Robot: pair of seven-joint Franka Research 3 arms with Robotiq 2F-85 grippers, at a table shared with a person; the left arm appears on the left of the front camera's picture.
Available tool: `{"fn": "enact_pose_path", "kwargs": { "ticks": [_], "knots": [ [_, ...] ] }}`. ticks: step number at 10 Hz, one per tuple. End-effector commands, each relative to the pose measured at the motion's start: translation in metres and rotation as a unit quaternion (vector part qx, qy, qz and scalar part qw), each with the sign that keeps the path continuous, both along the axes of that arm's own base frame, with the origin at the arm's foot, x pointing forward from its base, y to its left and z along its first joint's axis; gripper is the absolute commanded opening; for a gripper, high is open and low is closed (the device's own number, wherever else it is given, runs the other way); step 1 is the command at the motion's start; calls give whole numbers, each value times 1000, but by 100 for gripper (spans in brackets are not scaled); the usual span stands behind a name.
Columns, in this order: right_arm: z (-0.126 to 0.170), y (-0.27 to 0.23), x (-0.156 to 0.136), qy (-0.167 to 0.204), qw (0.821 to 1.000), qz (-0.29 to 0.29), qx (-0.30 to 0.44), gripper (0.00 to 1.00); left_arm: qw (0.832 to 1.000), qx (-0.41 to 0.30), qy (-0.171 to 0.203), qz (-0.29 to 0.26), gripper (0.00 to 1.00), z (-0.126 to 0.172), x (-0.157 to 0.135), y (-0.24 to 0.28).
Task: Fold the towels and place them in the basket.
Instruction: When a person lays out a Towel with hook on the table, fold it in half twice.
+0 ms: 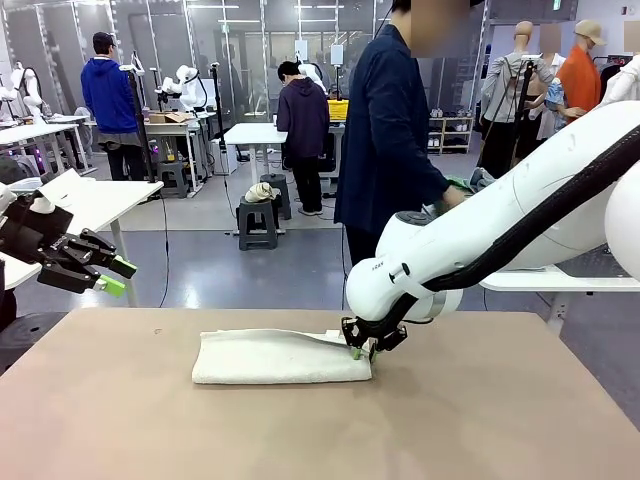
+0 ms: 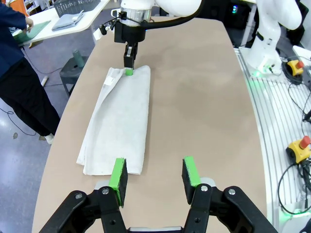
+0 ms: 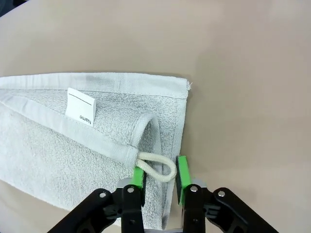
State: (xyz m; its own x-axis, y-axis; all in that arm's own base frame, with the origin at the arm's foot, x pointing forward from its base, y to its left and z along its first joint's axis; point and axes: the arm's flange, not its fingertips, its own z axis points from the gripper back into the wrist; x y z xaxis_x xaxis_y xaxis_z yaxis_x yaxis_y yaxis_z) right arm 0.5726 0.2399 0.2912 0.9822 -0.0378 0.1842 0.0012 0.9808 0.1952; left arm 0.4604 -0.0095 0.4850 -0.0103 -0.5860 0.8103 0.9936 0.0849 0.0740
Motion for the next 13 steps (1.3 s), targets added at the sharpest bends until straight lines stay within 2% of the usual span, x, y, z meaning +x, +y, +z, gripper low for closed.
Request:
{"fn": "enact_pose_path", "kwargs": {
  "ticks": [1,2,7,11,13],
  "knots": [
    [-1,6,1,5,1000,-19,-10,16,1000,-2,-2,-2,59,0,0,0],
    [-2,5,0,6,1000,-20,-10,0,1000,-2,-2,-2,59,0,0,0],
    [-3,-3,0,11,1000,-17,-15,0,1000,-2,-2,-2,59,0,0,0],
    [36,-66,-9,6,1000,6,1,0,1000,-2,-2,-2,59,0,0,0],
    [51,-72,-11,0,1000,27,-10,0,1000,-2,-2,-2,59,0,0,0]
  ]
}}
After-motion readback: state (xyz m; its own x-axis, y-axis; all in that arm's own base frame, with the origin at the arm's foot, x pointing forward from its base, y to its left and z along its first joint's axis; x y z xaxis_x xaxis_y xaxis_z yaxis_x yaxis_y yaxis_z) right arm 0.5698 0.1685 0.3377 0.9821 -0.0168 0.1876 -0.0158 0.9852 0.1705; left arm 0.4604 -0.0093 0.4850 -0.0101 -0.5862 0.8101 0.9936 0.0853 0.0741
